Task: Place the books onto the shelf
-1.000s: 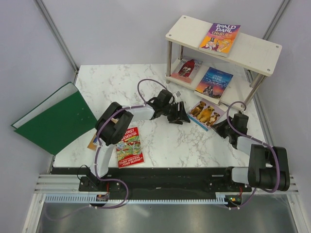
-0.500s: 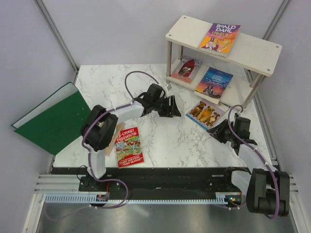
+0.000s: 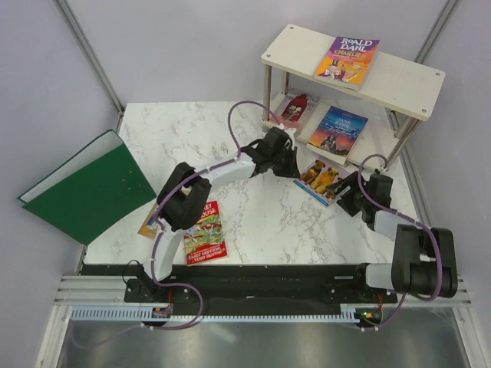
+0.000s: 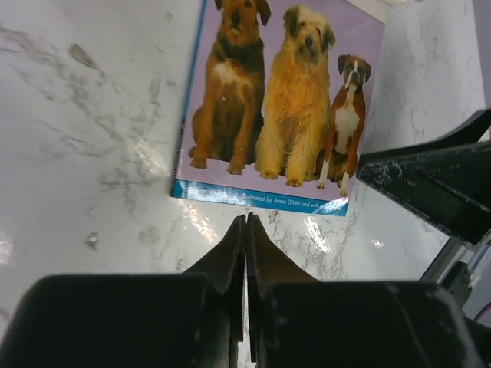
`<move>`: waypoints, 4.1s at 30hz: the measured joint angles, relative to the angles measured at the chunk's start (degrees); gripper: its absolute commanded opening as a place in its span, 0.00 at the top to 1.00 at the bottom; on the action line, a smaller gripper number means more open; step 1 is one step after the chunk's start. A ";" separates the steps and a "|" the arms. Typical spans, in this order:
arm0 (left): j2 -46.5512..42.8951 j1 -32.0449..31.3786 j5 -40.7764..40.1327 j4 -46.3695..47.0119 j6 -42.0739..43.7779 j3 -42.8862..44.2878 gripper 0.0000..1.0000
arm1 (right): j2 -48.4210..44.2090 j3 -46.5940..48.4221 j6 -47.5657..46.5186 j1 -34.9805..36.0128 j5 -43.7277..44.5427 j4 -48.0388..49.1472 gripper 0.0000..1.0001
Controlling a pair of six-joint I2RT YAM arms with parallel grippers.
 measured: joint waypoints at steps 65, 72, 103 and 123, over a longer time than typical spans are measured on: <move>11.43 -10.21 -6.08 -15.37 -2.73 12.33 0.98 | 18.73 8.07 -3.02 0.02 -6.91 13.75 0.59; 11.21 -13.62 -3.06 -17.64 -2.95 12.13 0.98 | 21.57 7.98 -2.40 2.64 -12.07 16.81 0.63; 14.19 0.20 -14.62 -16.00 3.41 29.33 0.98 | 19.41 8.26 -0.02 3.34 -6.54 14.16 0.54; 19.80 -3.52 -8.04 -21.46 1.25 28.96 0.98 | 23.26 10.08 4.79 5.35 -0.90 20.22 0.60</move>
